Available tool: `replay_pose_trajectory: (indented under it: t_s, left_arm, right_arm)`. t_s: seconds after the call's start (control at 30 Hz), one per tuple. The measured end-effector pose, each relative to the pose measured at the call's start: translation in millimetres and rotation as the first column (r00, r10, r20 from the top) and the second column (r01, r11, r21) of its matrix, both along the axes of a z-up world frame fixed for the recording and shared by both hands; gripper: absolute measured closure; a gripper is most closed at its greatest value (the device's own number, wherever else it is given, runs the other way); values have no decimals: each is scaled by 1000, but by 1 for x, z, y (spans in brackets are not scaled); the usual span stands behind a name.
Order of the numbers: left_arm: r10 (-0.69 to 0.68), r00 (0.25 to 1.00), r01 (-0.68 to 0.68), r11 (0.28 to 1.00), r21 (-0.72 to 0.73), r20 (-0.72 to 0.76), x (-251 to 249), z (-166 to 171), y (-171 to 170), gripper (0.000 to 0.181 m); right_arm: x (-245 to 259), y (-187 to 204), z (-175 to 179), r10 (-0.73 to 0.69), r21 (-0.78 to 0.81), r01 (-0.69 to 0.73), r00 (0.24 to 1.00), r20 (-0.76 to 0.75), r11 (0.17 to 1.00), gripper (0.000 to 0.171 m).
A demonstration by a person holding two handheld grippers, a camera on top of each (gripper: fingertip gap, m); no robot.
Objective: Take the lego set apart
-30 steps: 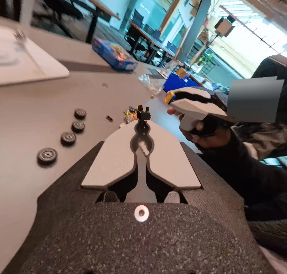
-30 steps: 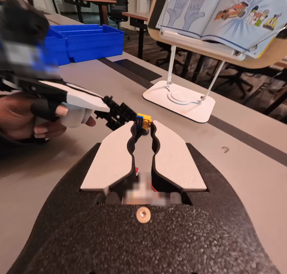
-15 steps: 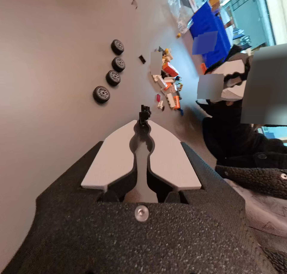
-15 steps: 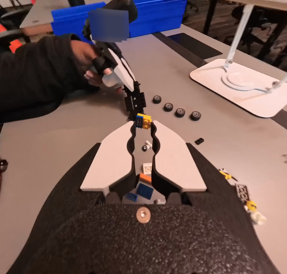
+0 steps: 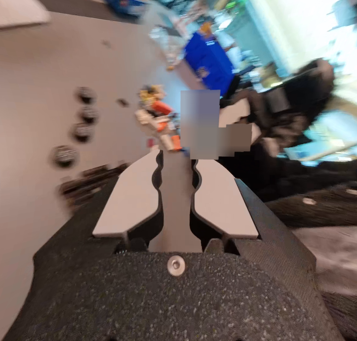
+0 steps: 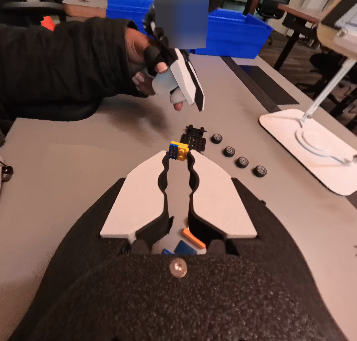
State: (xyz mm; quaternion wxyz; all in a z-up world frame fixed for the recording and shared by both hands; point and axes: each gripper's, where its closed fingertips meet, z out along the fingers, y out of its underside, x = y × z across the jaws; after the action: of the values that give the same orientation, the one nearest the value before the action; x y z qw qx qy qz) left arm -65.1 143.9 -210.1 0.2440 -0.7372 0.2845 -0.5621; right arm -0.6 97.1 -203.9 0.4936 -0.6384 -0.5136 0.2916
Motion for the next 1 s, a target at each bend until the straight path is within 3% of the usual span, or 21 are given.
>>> replay_pose_trajectory:
  t_s: [0.1, 0.23, 0.33, 0.87, 1.0]
  left_arm:
    - [-165, 959, 202, 968, -146, 231, 35, 20, -38, 156]
    - [-261, 909, 344, 910, -233, 324, 63, 18, -68, 154]
    - [-266, 905, 355, 902, -244, 332, 68, 16, -72, 163]
    - [-271, 889, 390, 870, -300, 370, 73, 13, -75, 166]
    - [-268, 878, 395, 873, -285, 397, 69, 17, -72, 181]
  right_arm:
    - [-8, -8, 7, 28, 107, -29, 1000, 12, 994, 153]
    - [-15, -15, 9, 38, 205, -50, 997, 62, 977, 153]
    - [-15, -14, 5, 29, 228, -51, 995, 99, 972, 153]
    - [1, -20, 6, 101, 125, -112, 991, 88, 986, 154]
    - [7, -22, 11, 126, 74, -129, 991, 42, 989, 155]
